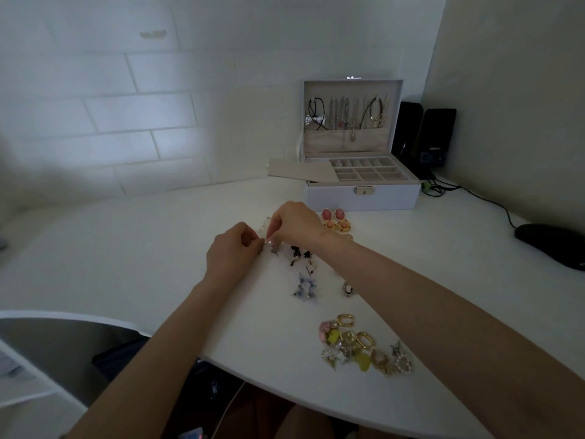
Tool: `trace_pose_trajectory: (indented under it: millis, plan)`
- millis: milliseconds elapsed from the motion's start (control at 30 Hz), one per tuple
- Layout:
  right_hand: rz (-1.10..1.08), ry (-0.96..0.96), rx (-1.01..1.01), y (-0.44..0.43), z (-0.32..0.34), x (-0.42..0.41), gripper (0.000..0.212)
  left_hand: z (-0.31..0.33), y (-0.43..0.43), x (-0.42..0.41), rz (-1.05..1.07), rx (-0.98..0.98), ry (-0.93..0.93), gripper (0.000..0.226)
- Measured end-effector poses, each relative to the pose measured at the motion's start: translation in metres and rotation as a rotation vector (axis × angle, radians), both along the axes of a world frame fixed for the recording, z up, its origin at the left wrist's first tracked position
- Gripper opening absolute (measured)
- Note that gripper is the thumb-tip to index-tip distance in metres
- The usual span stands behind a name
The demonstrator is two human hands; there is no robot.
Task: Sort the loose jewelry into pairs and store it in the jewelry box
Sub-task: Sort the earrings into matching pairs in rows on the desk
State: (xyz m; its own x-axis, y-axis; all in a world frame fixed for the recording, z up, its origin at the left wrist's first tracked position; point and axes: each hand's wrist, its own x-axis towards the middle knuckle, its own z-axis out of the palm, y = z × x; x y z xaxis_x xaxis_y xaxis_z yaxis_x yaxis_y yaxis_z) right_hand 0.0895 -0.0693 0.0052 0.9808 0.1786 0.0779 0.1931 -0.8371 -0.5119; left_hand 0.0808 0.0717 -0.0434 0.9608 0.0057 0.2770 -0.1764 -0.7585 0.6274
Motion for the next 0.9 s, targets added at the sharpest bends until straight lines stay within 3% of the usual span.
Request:
trace_pose_trajectory:
  millis: [333, 700, 900]
  plan:
    - [-0.062, -0.134, -0.174, 0.005, -0.009, 0.005, 0.011, -0.001, 0.001, -0.004, -0.059, -0.107, -0.034, 0.011]
    - [0.0, -0.191, 0.102, -0.038, 0.02, -0.061, 0.012, 0.001, -0.002, -0.007, -0.088, -0.084, -0.028, 0.013]
    - [-0.028, -0.135, 0.183, -0.082, 0.017, -0.114, 0.006, 0.016, -0.011, -0.038, -0.151, -0.181, -0.202, 0.009]
